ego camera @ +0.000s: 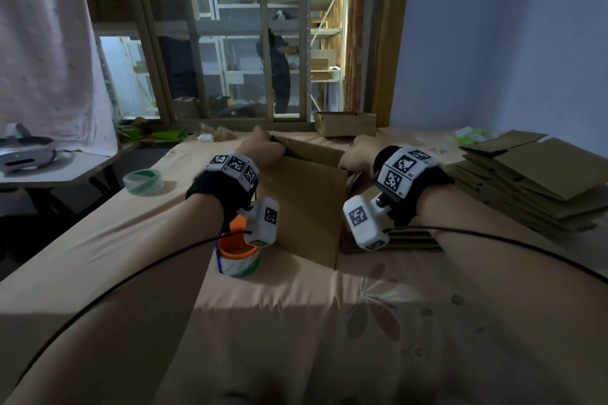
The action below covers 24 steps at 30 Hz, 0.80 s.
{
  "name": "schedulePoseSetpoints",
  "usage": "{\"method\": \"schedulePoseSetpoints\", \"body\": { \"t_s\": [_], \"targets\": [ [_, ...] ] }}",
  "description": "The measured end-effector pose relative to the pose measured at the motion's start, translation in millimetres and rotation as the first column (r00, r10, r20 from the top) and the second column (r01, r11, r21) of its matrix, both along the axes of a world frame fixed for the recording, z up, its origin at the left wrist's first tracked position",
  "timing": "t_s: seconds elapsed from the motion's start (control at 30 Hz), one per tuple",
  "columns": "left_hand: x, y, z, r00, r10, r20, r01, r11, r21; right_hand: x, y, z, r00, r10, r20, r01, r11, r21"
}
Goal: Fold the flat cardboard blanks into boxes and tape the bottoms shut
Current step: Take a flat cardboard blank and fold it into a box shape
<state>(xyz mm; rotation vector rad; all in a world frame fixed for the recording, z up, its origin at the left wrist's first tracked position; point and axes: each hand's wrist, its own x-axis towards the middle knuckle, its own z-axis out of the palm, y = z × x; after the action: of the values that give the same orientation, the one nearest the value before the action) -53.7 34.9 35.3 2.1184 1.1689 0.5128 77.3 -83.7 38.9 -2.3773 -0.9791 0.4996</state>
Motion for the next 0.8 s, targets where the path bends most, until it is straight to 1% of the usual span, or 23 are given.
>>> {"method": "schedulePoseSetpoints", "body": {
  "t_s": [0.1, 0.2, 0.3, 0.43, 0.53, 0.6, 0.67, 0.73, 0.8],
  "targets": [
    [-5, 0, 0, 0.999, 0.015, 0.035, -0.014, 1.0, -0.013, 15, 4, -6, 0.995, -0.081, 0.057, 0.077, 0.994, 0.072],
    [-7, -1, -1, 0.999, 0.03, 0.01, -0.03, 1.0, 0.001, 26, 8, -11, 0.991, -0.126, 0.051, 0.12, 0.986, 0.119],
    [-5, 0, -1, 0.999, 0.025, -0.023, -0.025, 1.0, 0.012, 22, 7, -8, 0.988, -0.139, 0.061, 0.129, 0.981, 0.144],
    [0, -4, 0, 1.0, 0.006, -0.017, -0.007, 1.0, -0.015, 19, 0, 2, 0.983, -0.137, 0.12, 0.124, 0.986, 0.112],
    [6, -4, -7, 0.999, 0.04, -0.007, -0.04, 0.996, -0.073, 19, -1, 7, 0.974, -0.125, 0.188, 0.113, 0.991, 0.077],
    [6, -3, -12, 0.998, 0.061, 0.017, -0.058, 0.99, -0.132, 13, 3, 7, 0.963, -0.09, 0.253, 0.081, 0.996, 0.046],
    [4, 2, -17, 0.997, 0.064, 0.044, -0.056, 0.984, -0.167, 7, 7, 5, 0.94, -0.087, 0.329, 0.079, 0.996, 0.038],
    [1, 8, -20, 0.997, 0.041, 0.065, -0.028, 0.982, -0.188, 5, 8, 3, 0.935, -0.101, 0.341, 0.09, 0.995, 0.046],
    [-1, 8, -21, 0.996, 0.023, 0.087, -0.007, 0.984, -0.18, 7, 7, 3, 0.938, -0.103, 0.33, 0.095, 0.995, 0.041]
  ]
}}
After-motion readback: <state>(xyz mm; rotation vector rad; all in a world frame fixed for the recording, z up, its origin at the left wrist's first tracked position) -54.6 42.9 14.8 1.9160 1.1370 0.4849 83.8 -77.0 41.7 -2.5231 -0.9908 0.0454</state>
